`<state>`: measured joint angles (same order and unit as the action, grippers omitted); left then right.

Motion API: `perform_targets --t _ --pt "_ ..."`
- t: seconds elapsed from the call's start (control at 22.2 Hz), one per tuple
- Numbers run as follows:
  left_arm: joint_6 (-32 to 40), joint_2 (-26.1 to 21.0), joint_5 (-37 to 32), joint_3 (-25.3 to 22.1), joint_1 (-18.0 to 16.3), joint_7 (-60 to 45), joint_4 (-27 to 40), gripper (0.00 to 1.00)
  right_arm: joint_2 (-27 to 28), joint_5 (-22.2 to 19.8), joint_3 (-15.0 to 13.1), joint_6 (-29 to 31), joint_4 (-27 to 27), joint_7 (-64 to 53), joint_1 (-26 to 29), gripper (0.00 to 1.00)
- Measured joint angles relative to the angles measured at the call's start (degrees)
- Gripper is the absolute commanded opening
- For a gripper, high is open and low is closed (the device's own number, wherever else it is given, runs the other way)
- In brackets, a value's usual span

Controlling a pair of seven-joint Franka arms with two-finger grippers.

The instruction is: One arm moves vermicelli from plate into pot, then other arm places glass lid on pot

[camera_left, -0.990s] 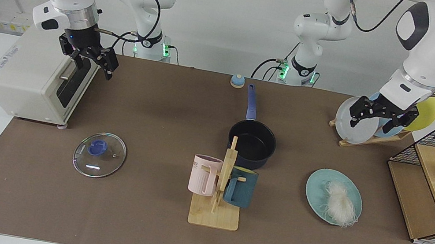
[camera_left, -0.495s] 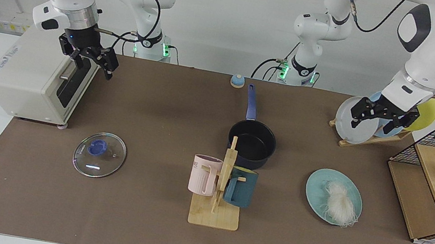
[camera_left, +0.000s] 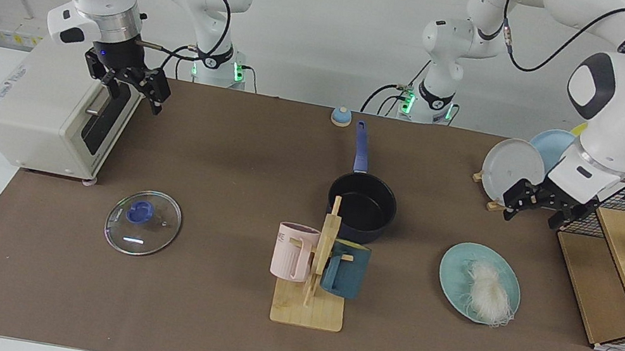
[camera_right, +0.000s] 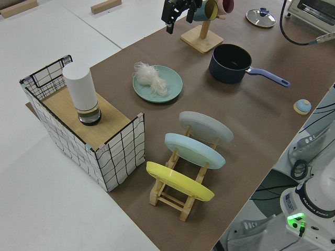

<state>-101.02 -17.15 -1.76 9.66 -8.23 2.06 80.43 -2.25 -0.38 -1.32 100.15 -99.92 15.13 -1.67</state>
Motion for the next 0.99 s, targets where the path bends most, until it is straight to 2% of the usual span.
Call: perform_targets --t 0.72,0.99 --pt "-10.0 -14.09 -0.2 -0.08 -1.3 1.2 -0.62 1.0 -0.16 0.0 0.81 -1.34 0.07 -2.27 -0.18 1.0" --pt "-11.1 -16.04 -0.2 0.06 -1.47 1.21 -0.6 1.0 -0.16 0.0 0.9 -1.34 0.49 -6.73 -0.15 1.0"
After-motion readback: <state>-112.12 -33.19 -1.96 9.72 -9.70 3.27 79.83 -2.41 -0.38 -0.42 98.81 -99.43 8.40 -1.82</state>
